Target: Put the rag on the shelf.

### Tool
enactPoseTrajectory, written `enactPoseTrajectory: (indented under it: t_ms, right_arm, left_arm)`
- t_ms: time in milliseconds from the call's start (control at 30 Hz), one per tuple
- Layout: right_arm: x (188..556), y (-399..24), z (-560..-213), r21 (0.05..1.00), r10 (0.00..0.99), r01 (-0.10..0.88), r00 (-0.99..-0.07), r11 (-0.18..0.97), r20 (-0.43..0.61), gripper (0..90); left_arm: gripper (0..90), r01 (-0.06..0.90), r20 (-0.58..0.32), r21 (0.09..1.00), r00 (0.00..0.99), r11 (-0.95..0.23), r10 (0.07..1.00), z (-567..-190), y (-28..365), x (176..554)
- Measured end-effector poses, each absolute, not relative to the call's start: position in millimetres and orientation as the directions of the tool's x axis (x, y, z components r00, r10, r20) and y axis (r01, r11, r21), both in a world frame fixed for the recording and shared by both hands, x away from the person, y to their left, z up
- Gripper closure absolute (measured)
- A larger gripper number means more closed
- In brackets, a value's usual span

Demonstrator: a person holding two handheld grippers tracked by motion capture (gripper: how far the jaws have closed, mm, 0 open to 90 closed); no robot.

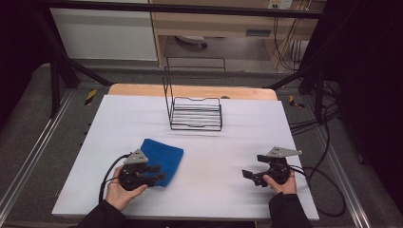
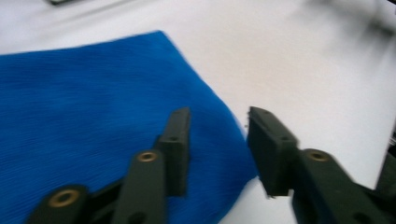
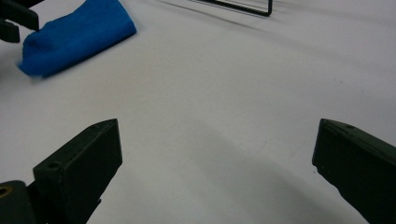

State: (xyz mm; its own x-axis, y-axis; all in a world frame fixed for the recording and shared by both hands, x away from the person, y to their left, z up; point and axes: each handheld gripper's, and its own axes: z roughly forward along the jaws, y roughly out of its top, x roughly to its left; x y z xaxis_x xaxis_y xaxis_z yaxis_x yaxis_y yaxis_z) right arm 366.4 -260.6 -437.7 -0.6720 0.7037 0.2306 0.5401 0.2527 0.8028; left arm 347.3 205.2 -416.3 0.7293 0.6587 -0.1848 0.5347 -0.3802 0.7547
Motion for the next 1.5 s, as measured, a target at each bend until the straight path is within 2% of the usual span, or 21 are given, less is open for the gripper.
enactPoseTrajectory:
  t_ms: [133, 300, 367, 433, 667, 700, 800, 1067, 1333, 1500]
  right_arm:
    - [366.6, -260.5, -437.8, 0.803, 0.705, 0.540, -0.671, 0.252, 0.230, 2.1]
    - [366.7, -260.0, -438.1, 0.798, 0.706, 0.545, -0.670, 0.257, 0.230, 2.1]
    - [366.7, -259.7, -438.6, 0.799, 0.708, 0.544, -0.668, 0.255, 0.229, 2.1]
    - [366.7, -259.6, -438.6, 0.799, 0.708, 0.543, -0.669, 0.256, 0.227, 2.1]
    - [366.9, -259.4, -438.9, 0.799, 0.708, 0.543, -0.669, 0.258, 0.226, 2.1]
    - [367.1, -259.5, -439.0, 0.799, 0.707, 0.542, -0.671, 0.262, 0.224, 2.1]
    - [367.1, -259.4, -439.0, 0.798, 0.707, 0.542, -0.671, 0.262, 0.223, 2.1]
    - [367.2, -259.4, -439.1, 0.798, 0.708, 0.541, -0.671, 0.264, 0.221, 2.1]
    - [367.6, -258.1, -440.1, 0.797, 0.710, 0.542, -0.669, 0.266, 0.219, 2.3]
    - [367.6, -253.1, -438.8, 0.802, 0.713, 0.539, -0.667, 0.259, 0.218, 2.8]
  left_arm:
    - [50.8, 0.579, -0.163, 0.738, 0.652, -0.346, 0.741, -411.7, 236.9, 353.0]
    - [53.2, 0.650, -0.158, 0.688, 0.568, -0.322, 0.808, -417.5, 262.6, 356.1]
    - [58.1, 0.671, -0.137, 0.660, 0.550, -0.338, 0.824, -422.4, 264.0, 355.1]
    - [61.3, 0.695, -0.153, 0.634, 0.544, -0.341, 0.825, -427.4, 263.0, 354.5]
    - [72.6, 0.716, -0.142, 0.600, 0.534, -0.357, 0.833, -435.1, 256.5, 356.1]
    - [81.9, 0.716, -0.145, 0.601, 0.534, -0.355, 0.833, -435.2, 257.0, 356.0]
    - [87.2, 0.720, -0.159, 0.600, 0.534, -0.348, 0.830, -433.1, 258.5, 355.7]
    - [89.2, 0.675, -0.141, 0.655, 0.551, -0.340, 0.822, -418.3, 264.0, 353.8]
    - [88.7, 0.696, -0.095, 0.623, 0.520, -0.357, 0.849, -430.7, 267.6, 368.9]
    - [86.4, 0.670, -0.066, 0.639, 0.537, -0.378, 0.841, -431.1, 267.8, 366.3]
